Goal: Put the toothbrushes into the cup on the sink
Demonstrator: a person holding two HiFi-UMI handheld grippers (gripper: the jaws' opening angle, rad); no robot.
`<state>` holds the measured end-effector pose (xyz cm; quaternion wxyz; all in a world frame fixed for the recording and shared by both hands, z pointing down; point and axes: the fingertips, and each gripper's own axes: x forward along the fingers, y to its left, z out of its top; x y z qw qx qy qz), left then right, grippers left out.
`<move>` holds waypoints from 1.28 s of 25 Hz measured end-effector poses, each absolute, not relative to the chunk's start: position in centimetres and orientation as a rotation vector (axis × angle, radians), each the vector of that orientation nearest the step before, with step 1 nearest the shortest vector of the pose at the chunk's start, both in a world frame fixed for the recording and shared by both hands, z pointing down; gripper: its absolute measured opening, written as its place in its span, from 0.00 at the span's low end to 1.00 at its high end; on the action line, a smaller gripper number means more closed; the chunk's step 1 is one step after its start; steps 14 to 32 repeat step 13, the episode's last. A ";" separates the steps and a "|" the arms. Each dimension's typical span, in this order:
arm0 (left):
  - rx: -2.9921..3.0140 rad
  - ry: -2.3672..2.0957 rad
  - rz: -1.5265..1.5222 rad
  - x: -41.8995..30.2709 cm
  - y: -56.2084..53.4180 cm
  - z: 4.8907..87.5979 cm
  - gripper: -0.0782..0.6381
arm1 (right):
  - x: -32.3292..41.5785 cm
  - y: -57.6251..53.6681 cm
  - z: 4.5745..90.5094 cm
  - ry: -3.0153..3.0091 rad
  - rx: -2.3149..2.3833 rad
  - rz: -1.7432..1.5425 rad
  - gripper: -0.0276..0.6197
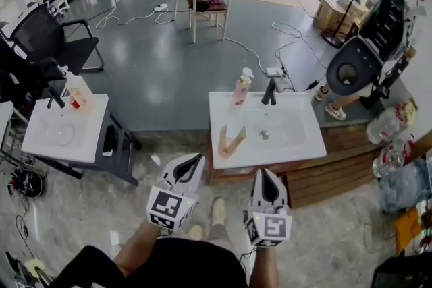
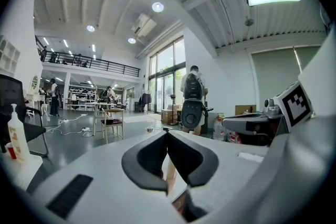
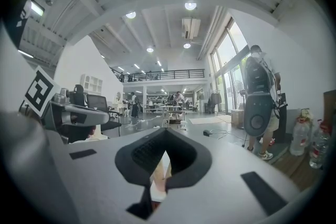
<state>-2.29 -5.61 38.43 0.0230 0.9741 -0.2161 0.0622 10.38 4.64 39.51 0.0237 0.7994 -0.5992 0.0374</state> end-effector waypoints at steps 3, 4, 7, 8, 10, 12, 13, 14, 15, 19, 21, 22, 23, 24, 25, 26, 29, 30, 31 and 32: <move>3.017 -0.669 0.194 -2.2 -5.5 38.6 0.12 | 10.5 4.6 39.6 -1.859 2.472 0.112 0.04; 3.016 -0.668 0.194 -2.1 -5.5 38.6 0.12 | 10.5 4.6 39.6 -1.860 2.472 0.112 0.04; 3.001 -0.663 0.212 -2.2 -5.4 38.8 0.11 | 10.4 4.6 39.5 -1.859 2.471 0.114 0.04; 2.999 -0.662 0.216 -2.3 -5.4 38.8 0.11 | 10.4 4.6 39.5 -1.859 2.470 0.113 0.04; 3.005 -0.662 0.213 -2.3 -5.4 38.8 0.12 | 10.3 4.6 39.5 -1.859 2.470 0.110 0.04; 3.011 -0.662 0.207 -2.3 -5.4 38.7 0.12 | 10.4 4.7 39.5 -1.858 2.472 0.108 0.04; 3.013 -0.662 0.206 -2.3 -5.4 38.7 0.12 | 10.4 4.7 39.5 -1.858 2.473 0.107 0.04; 3.013 -0.662 0.206 -2.3 -5.4 38.7 0.12 | 10.4 4.7 39.5 -1.858 2.473 0.107 0.04; 3.013 -0.662 0.206 -2.3 -5.4 38.7 0.12 | 10.4 4.7 39.5 -1.858 2.473 0.107 0.04; 3.013 -0.662 0.206 -2.3 -5.4 38.7 0.12 | 10.4 4.7 39.5 -1.858 2.473 0.107 0.04; 3.013 -0.662 0.206 -2.3 -5.4 38.7 0.12 | 10.4 4.7 39.5 -1.858 2.473 0.107 0.04; 3.013 -0.662 0.206 -2.3 -5.4 38.7 0.12 | 10.4 4.7 39.5 -1.858 2.473 0.107 0.04; 3.013 -0.662 0.206 -2.3 -5.4 38.7 0.12 | 10.4 4.7 39.5 -1.858 2.473 0.107 0.04; 3.013 -0.662 0.206 -2.3 -5.4 38.7 0.12 | 10.4 4.7 39.5 -1.858 2.473 0.107 0.04; 3.013 -0.662 0.206 -2.3 -5.4 38.7 0.12 | 10.4 4.7 39.5 -1.858 2.473 0.107 0.04; 3.013 -0.662 0.206 -2.3 -5.4 38.7 0.12 | 10.4 4.7 39.5 -1.858 2.473 0.107 0.04; 3.013 -0.662 0.206 -2.3 -5.4 38.7 0.12 | 10.4 4.7 39.5 -1.858 2.473 0.107 0.04; 3.013 -0.662 0.206 -2.3 -5.4 38.7 0.12 | 10.4 4.7 39.5 -1.858 2.473 0.107 0.04; 3.013 -0.662 0.206 -2.3 -5.4 38.7 0.12 | 10.4 4.7 39.5 -1.858 2.473 0.107 0.04; 3.013 -0.662 0.206 -2.3 -5.4 38.7 0.12 | 10.4 4.7 39.5 -1.858 2.473 0.107 0.04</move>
